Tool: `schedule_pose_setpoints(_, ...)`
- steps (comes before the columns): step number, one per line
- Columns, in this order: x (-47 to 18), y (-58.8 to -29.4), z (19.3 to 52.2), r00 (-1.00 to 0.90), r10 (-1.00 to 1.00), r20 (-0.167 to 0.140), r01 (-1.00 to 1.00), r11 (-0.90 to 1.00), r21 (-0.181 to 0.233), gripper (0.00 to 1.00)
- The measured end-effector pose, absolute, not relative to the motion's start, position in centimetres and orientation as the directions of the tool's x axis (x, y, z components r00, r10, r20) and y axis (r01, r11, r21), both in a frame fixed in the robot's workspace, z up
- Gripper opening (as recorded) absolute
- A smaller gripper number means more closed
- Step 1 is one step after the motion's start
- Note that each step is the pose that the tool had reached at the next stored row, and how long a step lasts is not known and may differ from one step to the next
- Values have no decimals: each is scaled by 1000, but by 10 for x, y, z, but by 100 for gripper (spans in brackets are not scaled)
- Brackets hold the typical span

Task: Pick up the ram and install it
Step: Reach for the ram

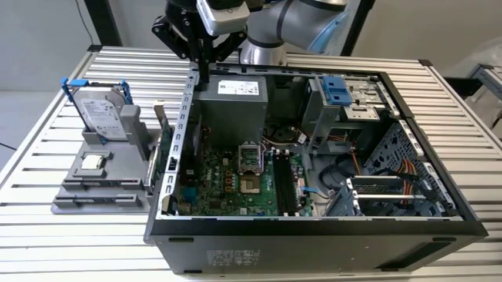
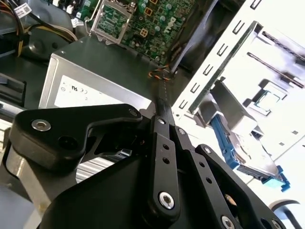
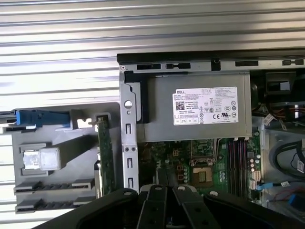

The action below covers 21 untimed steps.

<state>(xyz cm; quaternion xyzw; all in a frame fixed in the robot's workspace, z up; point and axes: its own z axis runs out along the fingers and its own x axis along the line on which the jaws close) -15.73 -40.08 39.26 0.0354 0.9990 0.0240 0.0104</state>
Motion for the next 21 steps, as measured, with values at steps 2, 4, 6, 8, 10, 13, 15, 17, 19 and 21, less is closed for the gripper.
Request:
schedule_pose_setpoints(2, -160, -401, 393, -997, 71, -19, 70, 996, 49, 0)
schedule_pose_setpoints(4, -163, -401, 393, -997, 71, -19, 70, 996, 49, 0)
schedule_pose_setpoints(6, -165, -401, 393, -997, 71, -19, 70, 996, 49, 0)
schedule_pose_setpoints(8, -168, -402, 393, -997, 71, -19, 70, 996, 49, 0)
schedule_pose_setpoints(10, -171, -402, 393, -997, 71, -19, 70, 996, 49, 0)
schedule_pose_setpoints(13, -174, -402, 393, -997, 71, -19, 70, 996, 49, 0)
schedule_pose_setpoints(15, -177, -402, 393, -997, 71, -19, 70, 996, 49, 0)
schedule_pose_setpoints(17, -179, -402, 393, -997, 71, -19, 70, 996, 49, 0)
schedule_pose_setpoints(19, -181, -402, 393, -997, 71, -19, 70, 996, 49, 0)
schedule_pose_setpoints(21, -184, -402, 393, -997, 71, -19, 70, 996, 49, 0)
